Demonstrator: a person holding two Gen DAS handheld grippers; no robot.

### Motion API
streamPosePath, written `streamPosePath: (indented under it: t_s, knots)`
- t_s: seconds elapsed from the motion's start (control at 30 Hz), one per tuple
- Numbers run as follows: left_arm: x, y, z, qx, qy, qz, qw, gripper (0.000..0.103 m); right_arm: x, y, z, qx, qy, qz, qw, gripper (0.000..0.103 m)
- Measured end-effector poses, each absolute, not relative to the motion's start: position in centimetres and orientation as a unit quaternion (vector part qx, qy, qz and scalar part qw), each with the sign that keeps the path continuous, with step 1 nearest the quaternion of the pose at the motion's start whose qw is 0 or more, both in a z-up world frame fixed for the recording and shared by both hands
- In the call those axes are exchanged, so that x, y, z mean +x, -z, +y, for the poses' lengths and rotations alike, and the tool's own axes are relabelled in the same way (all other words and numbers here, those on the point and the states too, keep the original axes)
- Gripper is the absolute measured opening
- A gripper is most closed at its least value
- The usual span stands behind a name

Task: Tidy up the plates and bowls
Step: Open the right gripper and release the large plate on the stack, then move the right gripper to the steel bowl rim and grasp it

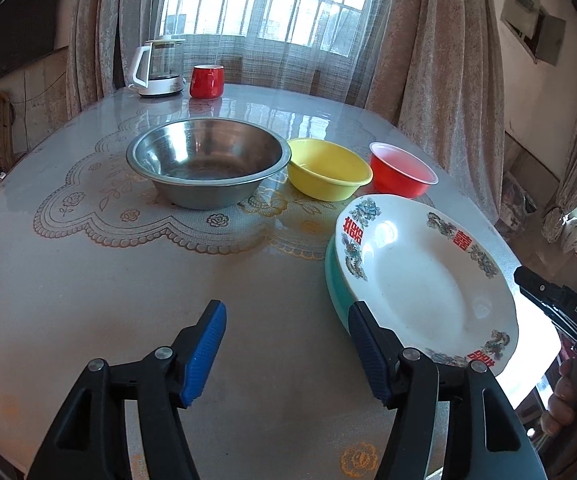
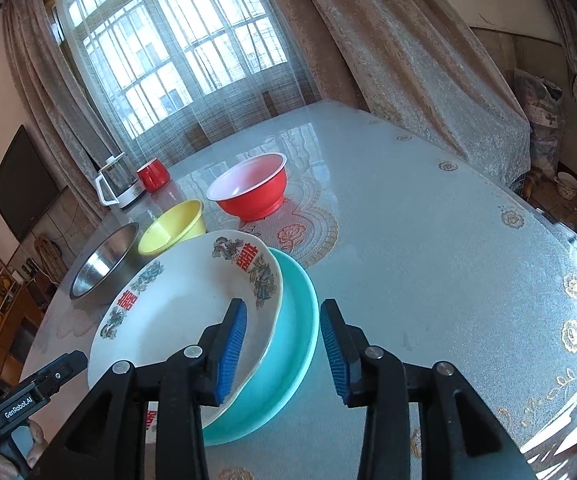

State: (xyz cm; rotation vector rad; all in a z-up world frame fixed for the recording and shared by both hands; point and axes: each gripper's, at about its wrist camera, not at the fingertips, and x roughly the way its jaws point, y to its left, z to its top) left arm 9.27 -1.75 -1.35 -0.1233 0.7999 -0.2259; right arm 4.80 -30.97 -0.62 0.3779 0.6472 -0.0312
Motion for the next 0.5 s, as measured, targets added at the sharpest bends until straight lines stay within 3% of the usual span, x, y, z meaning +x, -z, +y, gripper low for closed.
streamPosePath:
  t_s: [0.5]
  knots:
    - [11.2,3.5,6.2,-0.08,0.029,0.425,0.901,0.067,8.1,-1.8,-22.9,0.146,-0.122,0.342,0.92,0.039]
